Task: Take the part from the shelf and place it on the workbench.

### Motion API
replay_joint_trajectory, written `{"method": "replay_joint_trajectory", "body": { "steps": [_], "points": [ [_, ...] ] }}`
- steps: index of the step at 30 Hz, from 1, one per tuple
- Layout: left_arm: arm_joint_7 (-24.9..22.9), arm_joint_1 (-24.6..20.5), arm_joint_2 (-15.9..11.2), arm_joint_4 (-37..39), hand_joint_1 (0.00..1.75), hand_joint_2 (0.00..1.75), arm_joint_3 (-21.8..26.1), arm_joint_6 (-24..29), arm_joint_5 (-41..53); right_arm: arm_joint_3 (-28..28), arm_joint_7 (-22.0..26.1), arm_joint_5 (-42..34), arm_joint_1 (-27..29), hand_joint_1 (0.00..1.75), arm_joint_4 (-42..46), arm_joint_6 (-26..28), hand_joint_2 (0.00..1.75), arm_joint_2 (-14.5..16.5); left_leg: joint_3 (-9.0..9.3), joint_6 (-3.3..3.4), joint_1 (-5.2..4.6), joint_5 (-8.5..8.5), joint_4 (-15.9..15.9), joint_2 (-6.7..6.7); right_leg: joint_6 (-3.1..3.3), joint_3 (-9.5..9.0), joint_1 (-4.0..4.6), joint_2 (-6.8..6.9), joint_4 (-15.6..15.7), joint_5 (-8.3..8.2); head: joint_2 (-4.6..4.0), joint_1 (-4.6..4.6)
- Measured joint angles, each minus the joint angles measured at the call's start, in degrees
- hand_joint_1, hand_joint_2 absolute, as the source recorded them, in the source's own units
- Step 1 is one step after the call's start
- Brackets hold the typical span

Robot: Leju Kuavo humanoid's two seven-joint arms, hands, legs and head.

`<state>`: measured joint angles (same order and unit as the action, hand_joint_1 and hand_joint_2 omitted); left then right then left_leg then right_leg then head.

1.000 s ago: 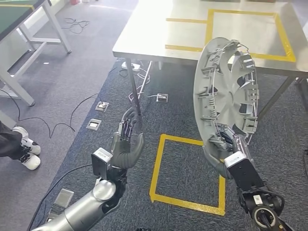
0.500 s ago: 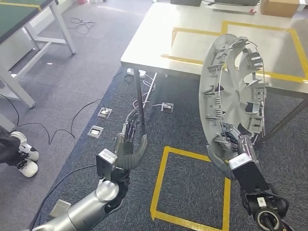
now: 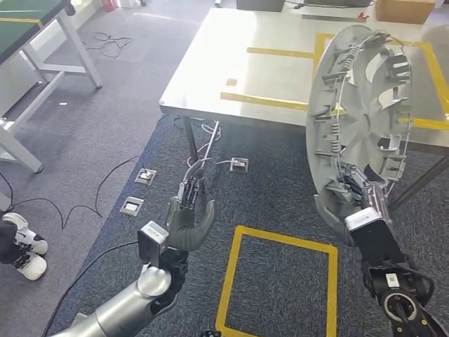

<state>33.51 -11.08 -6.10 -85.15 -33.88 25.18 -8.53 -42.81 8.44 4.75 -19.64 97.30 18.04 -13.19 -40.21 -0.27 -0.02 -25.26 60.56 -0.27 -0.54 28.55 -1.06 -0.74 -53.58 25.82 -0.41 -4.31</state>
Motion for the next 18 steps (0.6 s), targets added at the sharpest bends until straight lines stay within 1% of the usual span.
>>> {"method": "replay_joint_trajectory", "body": {
  "steps": [1,2,3,5,6,7,8,9,10,11,12,13,14,16,17,18],
  "points": [
    [0.0,0.0,0.0,0.0,0.00,1.75,0.0,-0.1,0.1,0.3,0.0,0.0,-0.2,1.75,0.0,0.1,1.75,0.0,0.64,0.23,-0.07,3.50,-3.5,0.10,-0.30,-0.62,0.06,-0.11,0.0,0.72,0.00,-0.06],
    [0.1,0.0,0.0,0.1,0.00,1.75,0.0,-0.1,0.2,0.6,0.0,0.1,-0.5,1.75,0.0,0.3,1.75,0.0,1.10,0.46,-0.21,6.02,-5.8,0.10,-0.66,-1.21,0.16,-0.18,0.1,1.46,0.00,-0.03],
    [0.1,0.0,0.0,0.1,0.00,1.75,0.0,-0.2,0.3,0.8,0.1,0.2,-0.7,1.75,0.0,0.6,1.75,0.0,1.37,0.75,-0.28,6.89,-6.7,0.10,-1.03,-1.66,0.26,-0.25,0.0,1.87,0.00,0.06],
    [0.2,-0.2,0.1,0.1,0.00,1.75,0.0,-0.2,0.4,1.5,0.1,0.4,-1.1,1.75,0.0,0.9,1.75,0.0,2.40,1.50,-0.31,5.98,-6.6,-0.03,-1.74,-2.49,0.19,-0.12,0.0,2.64,-0.01,0.25],
    [0.2,-0.3,0.2,0.1,0.00,1.75,0.0,-0.1,0.4,1.9,0.2,0.5,-1.4,1.75,0.0,1.0,1.75,0.0,3.09,1.93,-0.24,5.50,-6.6,-0.04,-1.97,-2.17,0.11,0.01,-1.2,2.86,-0.01,0.38],
    [0.3,-0.4,0.2,0.1,0.00,1.75,0.0,0.0,0.4,2.3,0.2,0.6,-1.8,1.75,-0.2,1.0,1.75,0.0,3.82,2.27,-0.24,5.07,-6.7,-0.08,-2.11,-1.15,0.03,0.15,-3.3,3.39,-0.01,0.57],
    [0.3,-0.3,0.3,0.1,0.00,1.75,0.0,0.0,0.4,2.7,0.3,0.7,-2.3,1.75,-0.3,1.1,1.75,0.0,4.55,2.55,-0.27,4.58,-6.7,-0.12,-2.18,0.95,-0.01,0.27,-6.9,4.21,-0.01,0.77],
    [0.3,-0.2,0.3,0.1,0.00,1.75,0.0,0.0,0.4,3.1,0.3,0.8,-2.7,1.75,-0.6,1.1,1.75,0.0,5.22,2.77,-0.38,3.97,-6.7,-0.14,-2.22,3.46,0.02,0.32,-11.0,5.38,0.00,0.95],
    [0.3,-0.1,0.3,0.1,0.00,1.75,0.0,0.0,0.4,3.4,0.3,0.8,-3.1,1.75,-0.8,1.1,1.75,-0.1,5.96,2.91,-0.52,3.31,-6.7,-0.19,-2.26,6.01,0.04,0.34,-14.6,6.92,0.00,1.04],
    [0.3,0.0,0.3,0.1,0.00,1.75,0.0,0.0,0.4,3.8,0.3,0.9,-3.3,1.75,-1.1,1.2,1.75,-0.1,6.86,3.01,-0.69,2.56,-6.7,-0.29,-2.25,8.12,0.09,0.35,-16.9,8.39,0.00,1.07],
    [0.3,0.2,0.3,0.1,0.00,1.75,0.0,0.0,0.3,4.2,0.2,0.9,-3.5,1.75,-1.5,1.2,1.75,-0.2,7.90,3.08,-0.87,1.77,-6.7,-0.45,-2.16,9.33,0.17,0.35,-17.1,9.19,0.00,1.10],
    [0.3,0.2,0.3,0.1,0.00,1.75,0.0,0.0,0.3,4.5,0.0,1.0,-3.7,1.75,-1.8,1.2,1.75,-0.3,9.05,3.13,-1.06,0.94,-6.7,-0.62,-1.97,9.80,0.30,0.35,-15.5,8.80,-0.01,1.18],
    [0.3,0.3,0.3,0.1,0.00,1.75,0.0,-0.2,0.3,4.8,-0.1,1.1,-4.0,1.75,-2.1,1.3,1.75,-0.4,10.22,3.17,-1.25,0.08,-6.7,-0.77,-1.58,9.72,0.51,0.34,-12.5,6.83,0.00,1.25],
    [0.2,0.4,0.3,0.2,0.00,1.75,0.0,-0.4,0.3,5.3,-0.3,1.3,-4.7,1.75,-2.8,1.4,1.75,-0.5,12.15,3.14,-1.59,-1.57,-6.6,-0.95,-0.47,9.20,1.15,0.32,-5.0,-1.14,0.00,1.33],
    [0.2,0.4,0.3,0.2,0.00,1.75,0.0,-0.5,0.3,5.6,-0.3,1.4,-5.1,1.75,-3.1,1.5,1.75,-0.5,12.68,2.95,-1.65,-2.24,-6.7,-1.04,0.02,8.79,1.44,0.29,-2.5,-4.20,0.00,1.34],
    [0.2,0.4,0.2,0.2,0.00,1.75,0.0,-0.5,0.3,5.9,-0.4,1.5,-5.4,1.75,-3.4,1.5,1.75,-0.6,13.04,2.69,-1.62,-2.72,-6.8,-1.11,0.41,8.49,1.69,0.26,-1.1,-6.01,-0.01,1.35]
  ]
}}
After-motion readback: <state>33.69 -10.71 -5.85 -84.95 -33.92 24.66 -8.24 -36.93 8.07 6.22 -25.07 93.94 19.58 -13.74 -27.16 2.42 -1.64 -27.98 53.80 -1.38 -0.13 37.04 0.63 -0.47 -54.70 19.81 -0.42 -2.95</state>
